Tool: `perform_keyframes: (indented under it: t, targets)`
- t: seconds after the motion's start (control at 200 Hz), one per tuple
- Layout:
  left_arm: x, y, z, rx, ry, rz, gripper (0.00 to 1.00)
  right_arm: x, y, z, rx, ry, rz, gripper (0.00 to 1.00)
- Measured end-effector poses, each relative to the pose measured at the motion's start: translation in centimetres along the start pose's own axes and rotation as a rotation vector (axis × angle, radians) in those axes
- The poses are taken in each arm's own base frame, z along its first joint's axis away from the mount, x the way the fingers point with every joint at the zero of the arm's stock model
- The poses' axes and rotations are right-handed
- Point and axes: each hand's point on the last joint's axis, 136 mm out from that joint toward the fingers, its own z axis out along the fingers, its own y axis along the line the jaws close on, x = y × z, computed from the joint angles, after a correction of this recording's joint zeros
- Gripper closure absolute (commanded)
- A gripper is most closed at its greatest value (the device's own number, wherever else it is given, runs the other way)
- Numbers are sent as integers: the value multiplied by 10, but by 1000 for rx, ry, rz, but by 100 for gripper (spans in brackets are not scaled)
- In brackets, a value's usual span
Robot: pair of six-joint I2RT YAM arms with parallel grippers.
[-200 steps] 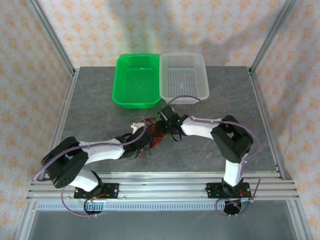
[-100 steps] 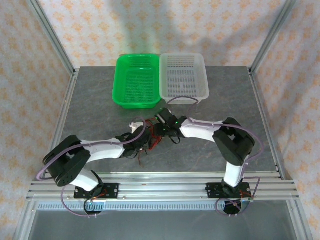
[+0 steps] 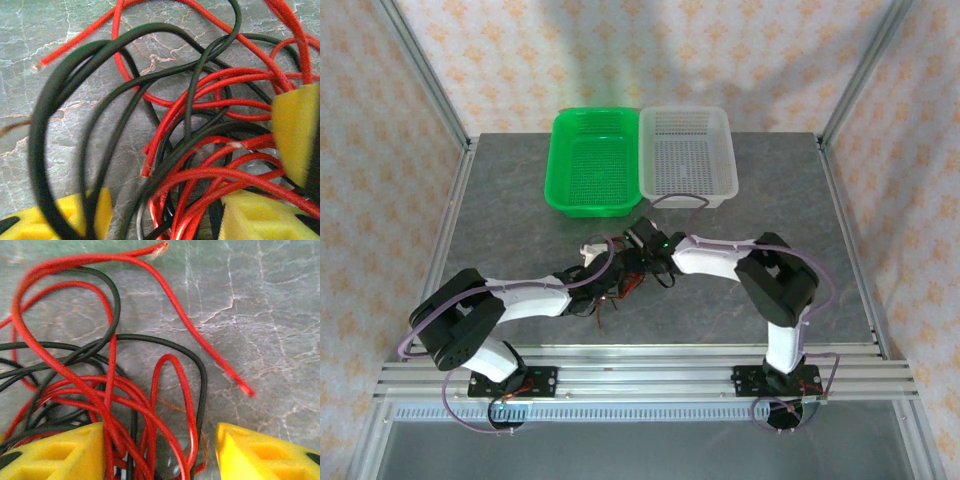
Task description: Untangle the cables
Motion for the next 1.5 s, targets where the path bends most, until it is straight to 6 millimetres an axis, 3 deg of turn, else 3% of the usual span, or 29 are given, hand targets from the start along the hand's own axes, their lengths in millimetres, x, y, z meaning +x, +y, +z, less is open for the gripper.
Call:
perform_keyframes:
  t: [0.275, 0.37, 0.626, 0.896, 0.996, 1.131, 1.331, 1.502]
  targets:
    - [-4, 9, 1, -11, -16, -64, 47, -2, -7, 1, 51, -30, 8, 49]
    - [-6, 12, 3, -7, -22, -112, 47, 0, -20, -5, 101, -51, 23, 53]
    - [-9, 14, 4, -3, -29, -185, 47, 18, -56, -36, 194, -92, 98, 68]
    - [-13, 17, 2, 12, -30, -229, 47, 45, -82, -51, 232, -73, 142, 68]
    - [-21, 29, 1, -8, -50, -241, 47, 44, -77, -62, 200, -78, 147, 62]
    - [-30, 43, -7, -32, -71, -244, 46, 33, -62, -84, 108, -111, 162, 44]
    - [-53, 14, -35, 51, -103, -190, 39, 13, -32, -107, -60, -172, 253, 36]
    - [-72, -7, -53, 77, -119, -152, 38, 8, -17, -85, -95, -139, 316, 37]
